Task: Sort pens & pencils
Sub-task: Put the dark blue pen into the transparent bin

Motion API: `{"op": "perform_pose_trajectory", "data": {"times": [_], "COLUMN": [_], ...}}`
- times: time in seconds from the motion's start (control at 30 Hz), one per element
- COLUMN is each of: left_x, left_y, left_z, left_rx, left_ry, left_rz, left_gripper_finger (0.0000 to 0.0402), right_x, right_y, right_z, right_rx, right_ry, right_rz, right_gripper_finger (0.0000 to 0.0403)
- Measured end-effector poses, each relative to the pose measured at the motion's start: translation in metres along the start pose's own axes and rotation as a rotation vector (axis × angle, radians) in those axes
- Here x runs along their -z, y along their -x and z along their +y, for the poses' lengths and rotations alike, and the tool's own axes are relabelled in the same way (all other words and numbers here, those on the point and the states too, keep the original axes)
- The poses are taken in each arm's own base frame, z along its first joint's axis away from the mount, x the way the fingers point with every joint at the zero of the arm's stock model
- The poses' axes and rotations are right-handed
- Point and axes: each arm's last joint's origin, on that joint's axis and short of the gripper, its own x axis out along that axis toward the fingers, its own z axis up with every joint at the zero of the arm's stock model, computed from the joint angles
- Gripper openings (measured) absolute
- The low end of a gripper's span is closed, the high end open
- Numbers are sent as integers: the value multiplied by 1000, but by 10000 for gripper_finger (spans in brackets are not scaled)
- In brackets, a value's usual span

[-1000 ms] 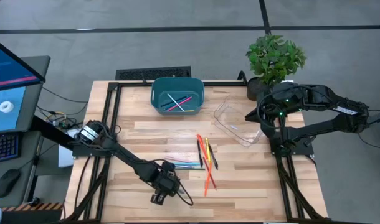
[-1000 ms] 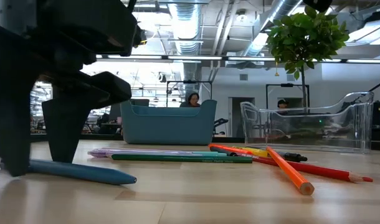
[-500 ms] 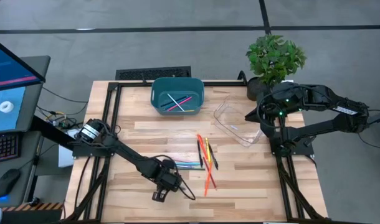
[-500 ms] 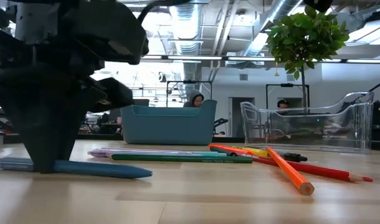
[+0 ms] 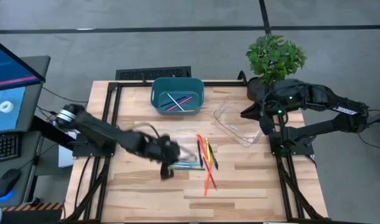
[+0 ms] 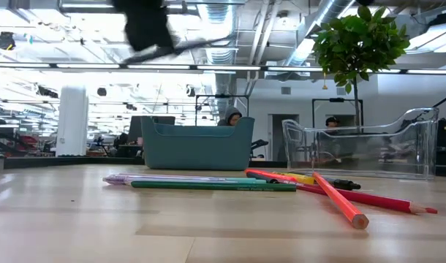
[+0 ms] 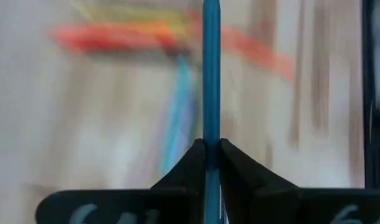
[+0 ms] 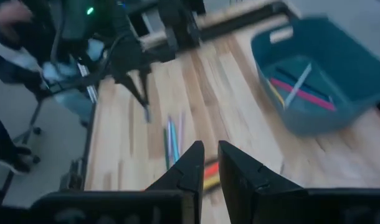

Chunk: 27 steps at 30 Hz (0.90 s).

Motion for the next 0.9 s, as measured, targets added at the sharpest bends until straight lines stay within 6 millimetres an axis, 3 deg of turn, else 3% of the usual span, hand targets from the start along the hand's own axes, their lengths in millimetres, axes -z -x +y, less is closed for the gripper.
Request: {"op": "perform_pose_trajectory", "data": {"times": [0.23, 0.4, 0.5, 0.67, 0.9], "left_x": [-67, -100, -108, -110, -112], "left_y": [82, 116, 124, 121, 122], "left_z": [34, 43, 47, 56, 58], "left_rx": [-197, -238, -253, -276, -289], "left_ry": [52, -42, -76, -73, -78], "left_rz": [-593, -850, -882, -873, -884], "left_gripper_finger": [17, 17, 17, 17, 18], "right_x": [-21, -40, -55, -74, -87], "right_y": [-20, -46, -61, -82, -106], "right_z": [3, 5, 8, 10, -6], "right_rx": [-27, -73, -131, -161, -148], "right_ry": [68, 176, 240, 279, 286], "right_rz": [-131, -220, -332, -491, -576], "right_gripper_finger": [78, 129, 177, 241, 243]}}
